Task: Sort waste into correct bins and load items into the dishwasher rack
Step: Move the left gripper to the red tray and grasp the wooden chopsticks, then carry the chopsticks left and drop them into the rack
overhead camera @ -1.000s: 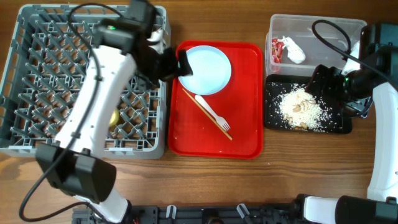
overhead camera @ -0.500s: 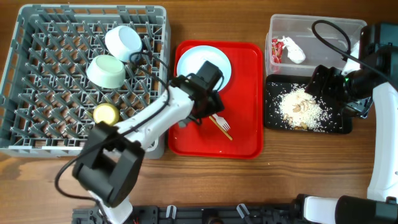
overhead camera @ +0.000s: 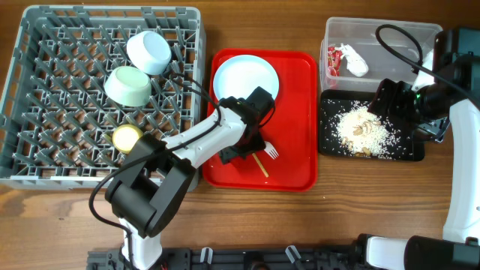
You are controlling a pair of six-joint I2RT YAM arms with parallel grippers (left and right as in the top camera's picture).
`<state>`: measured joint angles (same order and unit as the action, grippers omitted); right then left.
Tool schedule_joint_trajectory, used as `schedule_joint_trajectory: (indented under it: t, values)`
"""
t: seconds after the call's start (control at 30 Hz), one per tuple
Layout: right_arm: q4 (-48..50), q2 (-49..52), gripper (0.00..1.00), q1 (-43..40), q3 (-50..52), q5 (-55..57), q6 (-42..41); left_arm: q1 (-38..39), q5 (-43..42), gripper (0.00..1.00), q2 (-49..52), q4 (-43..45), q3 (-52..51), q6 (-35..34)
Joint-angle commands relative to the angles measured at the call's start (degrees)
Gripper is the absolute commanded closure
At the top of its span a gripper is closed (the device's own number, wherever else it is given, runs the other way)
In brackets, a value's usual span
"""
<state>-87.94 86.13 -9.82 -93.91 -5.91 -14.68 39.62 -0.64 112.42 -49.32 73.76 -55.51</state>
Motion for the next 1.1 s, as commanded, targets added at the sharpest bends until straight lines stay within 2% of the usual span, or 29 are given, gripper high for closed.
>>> schedule_joint_trajectory:
  t: [0.0, 0.3, 0.43, 0.5, 0.63, 0.83, 0.93, 1.0, 1.07]
  values:
    - [-0.26, -0.85, 0.0, 0.0, -0.2, 0.52, 1.01, 0.02, 0.72, 0.49, 0.74, 0.07, -0.48, -0.72]
    - [-0.87, -0.85, 0.0, 0.0, -0.2, 0.5, 0.96, 0.02, 0.11, 0.48, 0.81, 4.22, -5.42, -2.14]
    - [-1.29, -0.85, 0.0, 0.0, -0.2, -0.11, 0.96, 0.02, 0.11, 0.79, 0.81, 3.89, -5.42, -2.19]
    - [-1.38, -0.85, 0.01, 0.0, -0.2, -0.11, 0.96, 0.02, 0.11, 0.87, 0.81, 3.89, -5.42, -2.16]
    - [-1.46, -0.85, 0.0, 0.0, -0.2, -0.11, 0.98, -0.15, 0.09, 0.96, 0.74, 3.87, -5.4, -2.19]
    - [-1.44, -0.85, 0.0, 0.0, -0.2, -0.09, 1.03, -3.19, 0.09, 0.96, -4.96, 2.19, -4.07, -1.46]
    - [-1.27, -0.85, 0.0, 0.0, -0.2, -0.09, 1.03, -4.57, 0.15, 0.96, -13.07, 0.24, -1.33, 6.93]
    - [-1.27, -0.85, 0.0, 0.0, -0.2, -0.09, 1.03, -7.1, 1.88, 0.96, -20.74, 0.46, -0.94, 16.9]
    - [-1.25, -0.85, 0.0, 0.0, -0.2, -0.09, 1.07, -11.87, 2.71, 0.96, -25.55, 0.17, -0.94, 29.68]
